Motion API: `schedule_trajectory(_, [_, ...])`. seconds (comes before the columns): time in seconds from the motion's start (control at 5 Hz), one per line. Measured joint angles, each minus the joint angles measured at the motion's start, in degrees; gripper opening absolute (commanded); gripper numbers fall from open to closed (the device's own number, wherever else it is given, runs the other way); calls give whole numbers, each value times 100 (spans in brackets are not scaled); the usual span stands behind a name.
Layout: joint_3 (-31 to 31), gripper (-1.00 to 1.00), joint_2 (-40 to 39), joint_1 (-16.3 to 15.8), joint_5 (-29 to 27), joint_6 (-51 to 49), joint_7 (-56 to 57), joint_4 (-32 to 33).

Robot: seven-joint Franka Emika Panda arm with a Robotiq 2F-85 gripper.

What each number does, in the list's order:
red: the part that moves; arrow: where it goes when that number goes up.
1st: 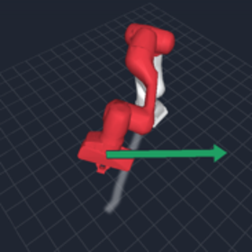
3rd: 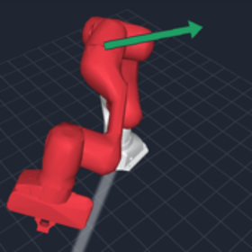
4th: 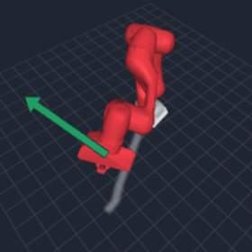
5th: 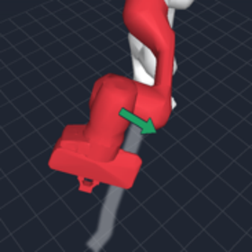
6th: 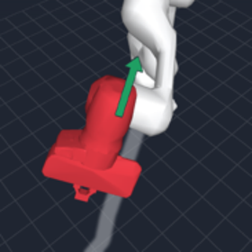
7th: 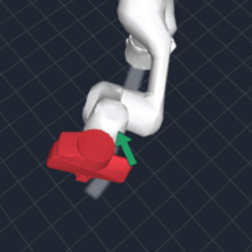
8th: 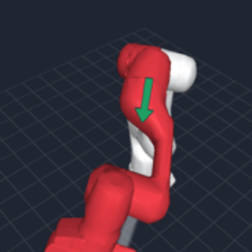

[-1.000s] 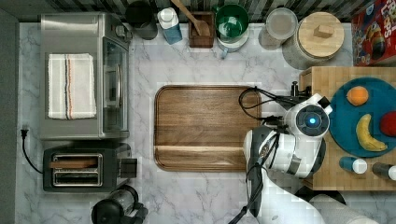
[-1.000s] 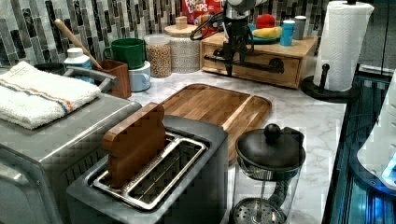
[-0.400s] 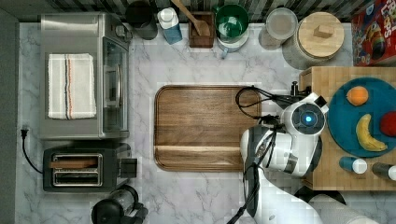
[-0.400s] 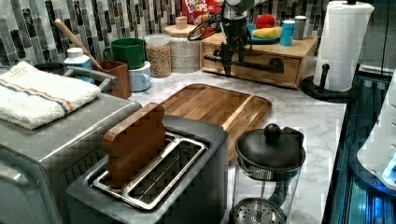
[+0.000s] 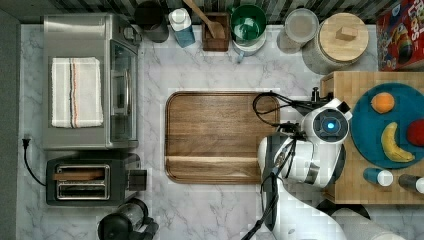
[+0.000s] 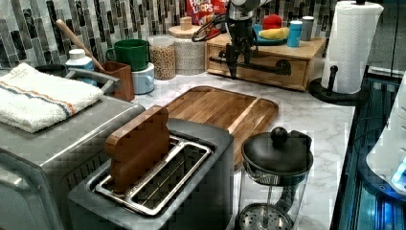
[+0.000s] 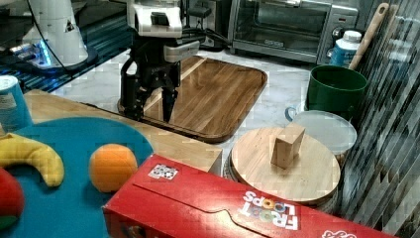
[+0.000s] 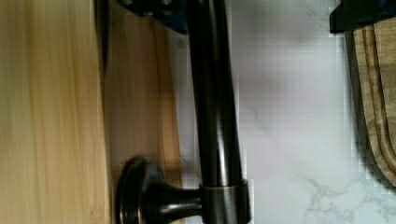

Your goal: Open the drawer.

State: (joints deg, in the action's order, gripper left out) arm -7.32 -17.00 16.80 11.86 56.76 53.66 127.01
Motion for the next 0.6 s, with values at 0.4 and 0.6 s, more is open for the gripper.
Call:
schedule_trajectory(0.4, [53, 100, -24, -11, 12, -196, -90, -112])
schedule_trajectory(0.6, [50, 100, -18, -55, -15, -235, -386, -123])
